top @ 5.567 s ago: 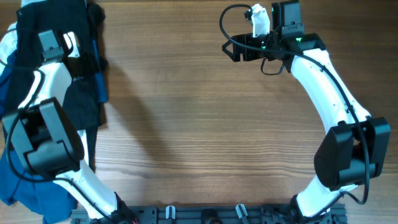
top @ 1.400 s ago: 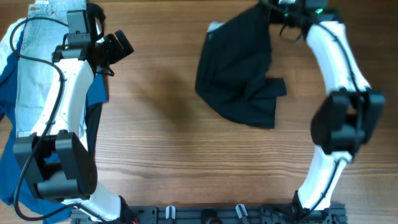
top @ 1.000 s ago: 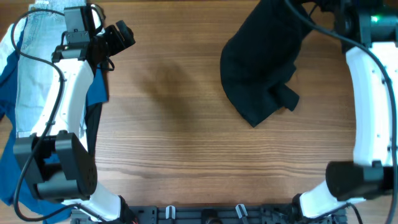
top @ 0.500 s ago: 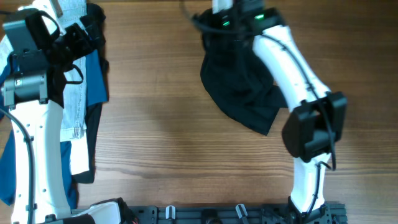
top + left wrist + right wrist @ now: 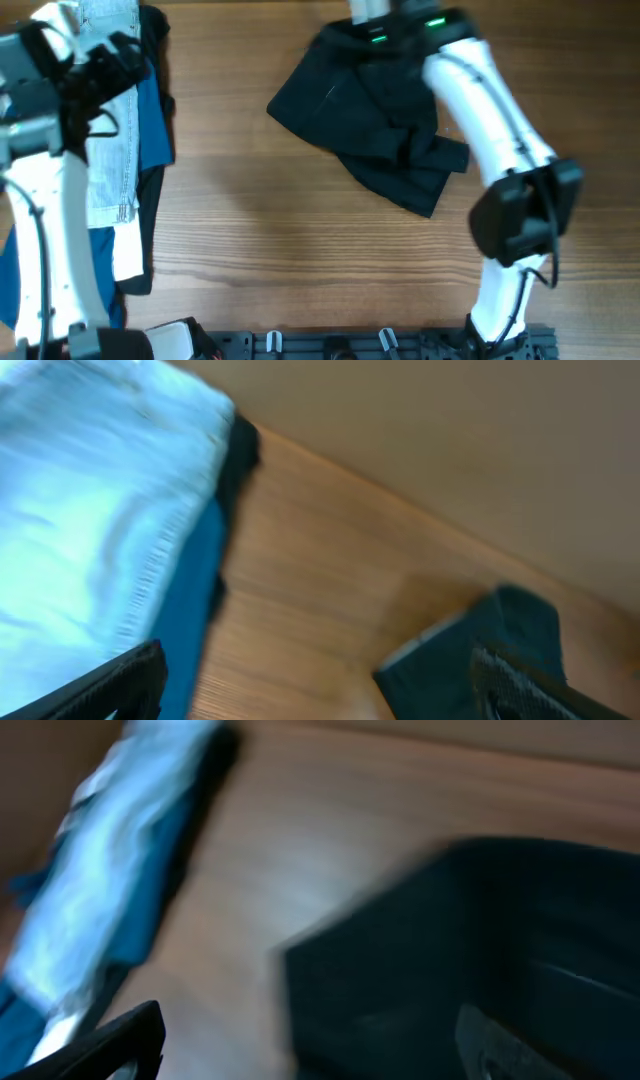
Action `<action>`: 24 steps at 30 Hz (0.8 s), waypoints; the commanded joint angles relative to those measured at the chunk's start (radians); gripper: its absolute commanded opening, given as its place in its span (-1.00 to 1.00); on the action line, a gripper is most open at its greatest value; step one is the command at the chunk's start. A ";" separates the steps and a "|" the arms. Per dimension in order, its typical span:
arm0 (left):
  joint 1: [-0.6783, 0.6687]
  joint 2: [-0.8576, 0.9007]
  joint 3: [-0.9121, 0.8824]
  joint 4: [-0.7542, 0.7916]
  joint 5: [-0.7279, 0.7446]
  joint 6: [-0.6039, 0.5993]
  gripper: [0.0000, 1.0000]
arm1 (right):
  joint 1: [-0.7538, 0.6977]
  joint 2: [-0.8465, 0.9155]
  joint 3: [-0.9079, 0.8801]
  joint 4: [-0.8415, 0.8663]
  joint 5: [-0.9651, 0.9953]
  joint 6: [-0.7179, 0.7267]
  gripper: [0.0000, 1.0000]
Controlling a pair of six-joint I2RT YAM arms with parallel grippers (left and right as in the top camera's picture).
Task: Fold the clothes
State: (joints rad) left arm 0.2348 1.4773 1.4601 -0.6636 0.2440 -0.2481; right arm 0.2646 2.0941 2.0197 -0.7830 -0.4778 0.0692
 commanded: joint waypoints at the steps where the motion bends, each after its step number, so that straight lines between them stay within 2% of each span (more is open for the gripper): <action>1: -0.141 0.131 0.014 -0.015 0.051 0.010 0.93 | -0.126 -0.012 0.001 -0.044 0.069 -0.070 0.95; 6: -0.271 0.316 0.014 -0.046 0.053 -0.027 0.85 | -0.217 0.069 0.000 0.023 0.082 -0.079 0.96; 10: -0.324 0.474 0.014 -0.021 0.168 -0.074 0.84 | -0.239 0.158 0.000 0.091 0.090 -0.097 0.93; 17: -0.415 0.621 0.014 0.144 0.186 -0.203 0.84 | -0.240 0.252 0.000 0.210 0.097 -0.095 0.87; 24: -0.415 0.715 0.014 0.282 0.178 -0.235 0.79 | -0.240 0.285 0.000 0.278 0.097 -0.092 0.85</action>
State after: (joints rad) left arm -0.1814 2.1418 1.4639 -0.4248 0.4221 -0.4629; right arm 0.0307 2.3589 2.0182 -0.5358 -0.3908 -0.0097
